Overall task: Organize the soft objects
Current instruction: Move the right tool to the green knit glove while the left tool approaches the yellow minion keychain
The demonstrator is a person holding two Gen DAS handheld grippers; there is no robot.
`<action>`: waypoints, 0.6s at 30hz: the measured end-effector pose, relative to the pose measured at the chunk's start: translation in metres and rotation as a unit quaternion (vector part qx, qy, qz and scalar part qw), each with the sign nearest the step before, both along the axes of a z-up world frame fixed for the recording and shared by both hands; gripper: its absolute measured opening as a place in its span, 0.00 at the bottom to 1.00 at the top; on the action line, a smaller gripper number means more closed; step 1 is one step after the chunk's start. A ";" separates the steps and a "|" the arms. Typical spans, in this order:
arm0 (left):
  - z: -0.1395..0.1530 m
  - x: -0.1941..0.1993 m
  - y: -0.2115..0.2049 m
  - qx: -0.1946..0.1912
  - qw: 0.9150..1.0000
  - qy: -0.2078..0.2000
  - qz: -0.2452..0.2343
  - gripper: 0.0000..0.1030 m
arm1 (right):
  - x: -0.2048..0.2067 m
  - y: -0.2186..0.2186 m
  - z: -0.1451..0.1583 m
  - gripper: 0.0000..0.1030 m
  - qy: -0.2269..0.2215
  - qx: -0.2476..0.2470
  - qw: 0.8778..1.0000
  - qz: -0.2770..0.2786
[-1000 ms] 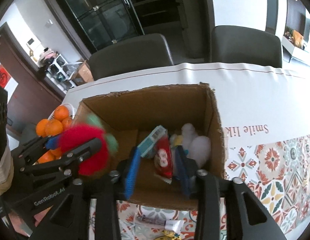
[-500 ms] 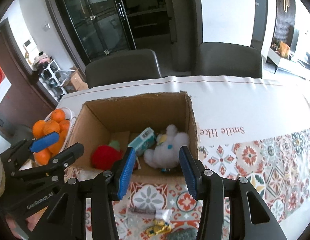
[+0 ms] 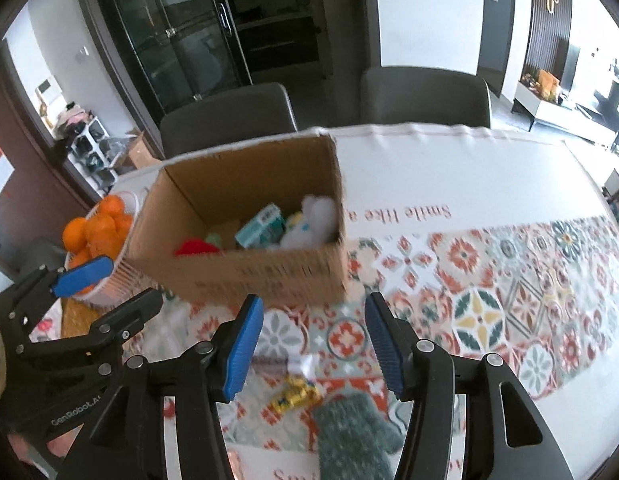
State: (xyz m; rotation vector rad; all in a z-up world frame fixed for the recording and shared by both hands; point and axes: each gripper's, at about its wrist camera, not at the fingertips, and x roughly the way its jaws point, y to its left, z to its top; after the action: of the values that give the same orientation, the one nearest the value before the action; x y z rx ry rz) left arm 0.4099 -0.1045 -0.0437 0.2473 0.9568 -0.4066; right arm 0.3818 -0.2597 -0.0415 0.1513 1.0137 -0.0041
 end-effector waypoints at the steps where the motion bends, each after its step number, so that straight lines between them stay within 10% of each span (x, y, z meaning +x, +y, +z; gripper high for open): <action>1: -0.002 -0.004 -0.003 0.005 1.000 0.001 -0.008 0.63 | -0.003 -0.001 -0.001 0.53 0.003 -0.001 1.000 0.000; 18: -0.057 -0.041 -0.028 0.039 0.991 0.065 -0.107 0.63 | -0.057 -0.010 -0.057 0.53 0.091 -0.005 0.996 -0.011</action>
State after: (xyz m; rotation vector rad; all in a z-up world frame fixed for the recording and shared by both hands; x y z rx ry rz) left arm 0.3689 -0.1321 -0.1005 0.4005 1.0793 -0.5886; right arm 0.3249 -0.2698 -0.0984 0.1540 1.1932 -0.0438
